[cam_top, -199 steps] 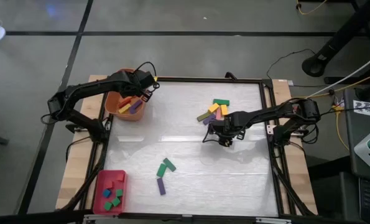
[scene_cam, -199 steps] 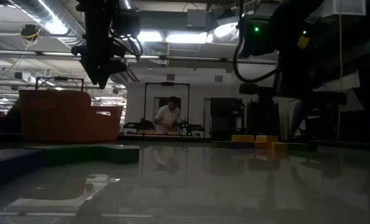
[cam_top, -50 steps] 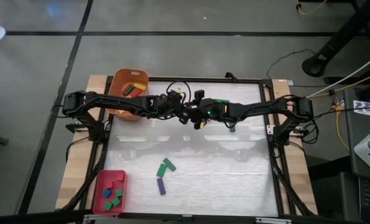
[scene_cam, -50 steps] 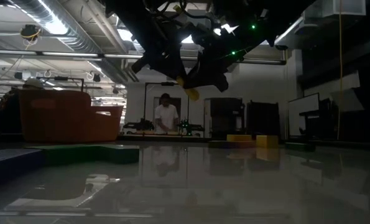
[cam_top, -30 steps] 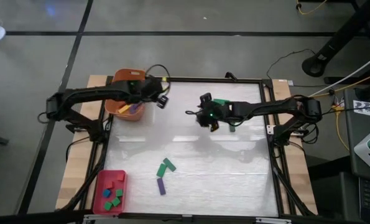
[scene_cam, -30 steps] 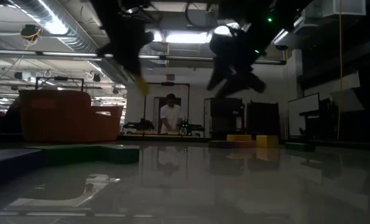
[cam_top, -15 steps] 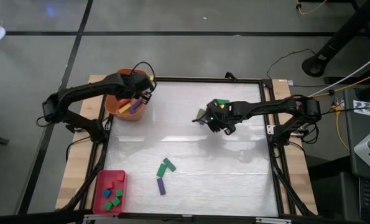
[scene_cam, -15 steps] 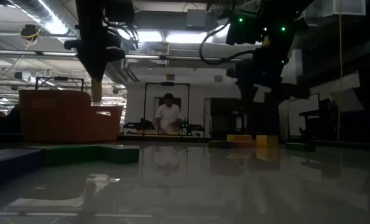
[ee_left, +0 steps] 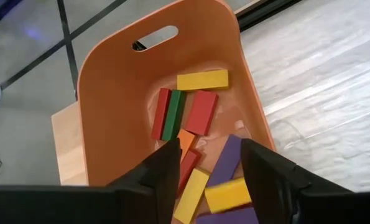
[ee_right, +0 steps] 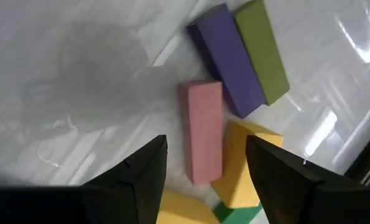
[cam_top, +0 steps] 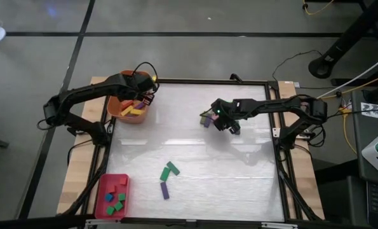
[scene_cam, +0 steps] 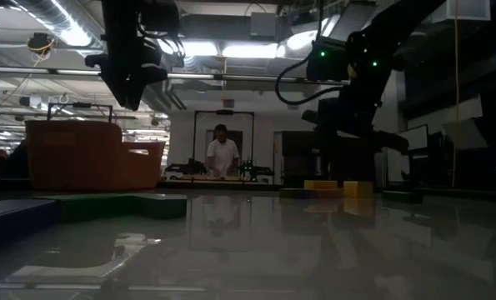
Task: Sort blocks by size
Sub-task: Put the big pink block into the orange bin
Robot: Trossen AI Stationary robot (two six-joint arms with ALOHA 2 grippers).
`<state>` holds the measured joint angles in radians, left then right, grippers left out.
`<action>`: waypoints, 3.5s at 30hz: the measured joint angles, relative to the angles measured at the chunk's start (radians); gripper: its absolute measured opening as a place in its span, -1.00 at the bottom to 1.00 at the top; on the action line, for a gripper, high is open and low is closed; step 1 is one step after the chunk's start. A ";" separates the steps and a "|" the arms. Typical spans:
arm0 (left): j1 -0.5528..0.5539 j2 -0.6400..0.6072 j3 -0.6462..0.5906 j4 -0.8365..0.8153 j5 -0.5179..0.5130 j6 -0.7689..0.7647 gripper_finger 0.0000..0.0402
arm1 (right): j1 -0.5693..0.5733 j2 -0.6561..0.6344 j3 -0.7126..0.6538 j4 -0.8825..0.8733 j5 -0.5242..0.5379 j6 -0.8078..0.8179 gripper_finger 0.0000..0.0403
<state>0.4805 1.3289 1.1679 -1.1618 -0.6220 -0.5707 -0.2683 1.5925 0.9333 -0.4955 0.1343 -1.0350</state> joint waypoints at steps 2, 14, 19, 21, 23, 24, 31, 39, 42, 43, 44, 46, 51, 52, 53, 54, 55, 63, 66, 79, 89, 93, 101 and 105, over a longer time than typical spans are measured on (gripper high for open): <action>-0.001 0.000 0.000 0.000 0.000 0.000 -0.24 | -0.020 0.005 0.000 0.012 -0.043 -0.017 0.07; -0.001 0.000 0.000 0.000 0.000 -0.002 -0.25 | -0.048 0.107 -0.001 0.065 -0.098 -0.047 0.07; -0.001 0.000 0.000 0.000 0.001 -0.006 -0.25 | -0.047 0.145 0.005 0.121 -0.053 -0.047 0.07; -0.001 0.000 0.000 0.000 0.001 -0.006 -0.25 | -0.047 0.151 0.004 0.121 -0.055 -0.046 0.07; -0.001 0.000 0.000 0.000 0.001 -0.006 -0.25 | -0.047 0.151 0.004 0.118 -0.057 -0.046 0.07; -0.001 0.000 0.000 0.001 0.001 -0.006 -0.25 | -0.047 0.151 0.004 0.116 -0.058 -0.046 0.07; -0.001 0.000 0.000 0.001 0.001 -0.007 -0.25 | -0.055 0.153 0.002 0.105 -0.073 -0.047 -0.10; -0.006 0.000 0.000 0.000 0.042 -0.051 -0.25 | -0.082 0.154 0.002 0.074 -0.174 -0.044 -0.37; -0.018 0.000 0.000 0.000 0.075 -0.051 -0.25 | -0.079 0.154 0.002 0.038 -0.195 -0.044 -0.42; -0.023 0.000 0.000 0.001 0.089 -0.051 -0.25 | -0.077 0.154 0.001 0.031 -0.203 -0.044 -0.42; -0.029 0.000 0.000 0.003 0.103 -0.051 -0.25 | -0.074 0.154 0.002 0.030 -0.210 -0.044 -0.42; -0.044 0.000 0.000 0.019 0.126 -0.051 -0.25 | -0.073 0.154 0.003 0.028 -0.215 -0.044 -0.42; -0.097 0.000 0.000 0.120 0.150 -0.048 -0.25 | -0.052 0.156 0.035 0.010 -0.213 -0.029 -0.44; -0.110 0.000 0.000 0.147 0.153 -0.046 -0.25 | -0.047 0.157 0.044 0.006 -0.213 -0.021 -0.44; -0.121 0.000 0.000 0.171 0.157 -0.046 -0.25 | -0.045 0.160 0.054 0.004 -0.213 -0.019 -0.44; -0.134 0.000 0.000 0.200 0.164 -0.046 -0.25 | -0.041 0.162 0.064 0.002 -0.215 -0.018 -0.44; -0.147 0.000 0.000 0.229 0.174 -0.047 -0.25 | -0.033 0.163 0.072 0.001 -0.216 -0.017 -0.44; -0.258 0.000 0.001 0.456 0.284 -0.141 -0.25 | 0.034 0.161 0.155 0.046 -0.206 -0.008 -0.45; -0.304 0.006 0.001 0.498 0.294 -0.172 -0.25 | 0.069 0.161 0.176 0.120 -0.171 -0.008 -0.45; -0.424 0.139 0.001 0.586 0.295 -0.307 -0.25 | 0.180 0.159 0.185 0.528 0.166 -0.012 -0.45; -0.418 0.186 0.000 0.651 0.268 -0.265 -0.25 | 0.184 0.157 0.185 0.552 0.169 0.040 -0.45; -0.419 0.186 0.000 0.657 0.246 -0.268 -0.25 | 0.184 0.157 0.185 0.566 0.169 0.046 -0.45; -0.419 0.186 0.000 0.651 0.215 -0.267 -0.25 | 0.184 0.156 0.186 0.641 0.170 0.123 -0.45; -0.419 0.186 0.000 0.649 0.196 -0.261 -0.25 | 0.183 0.156 0.186 0.650 0.168 0.133 -0.45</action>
<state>0.0616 1.5150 1.1683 -0.5124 -0.4263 -0.8316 -0.0849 1.7489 1.1191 0.1543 0.3024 -0.9023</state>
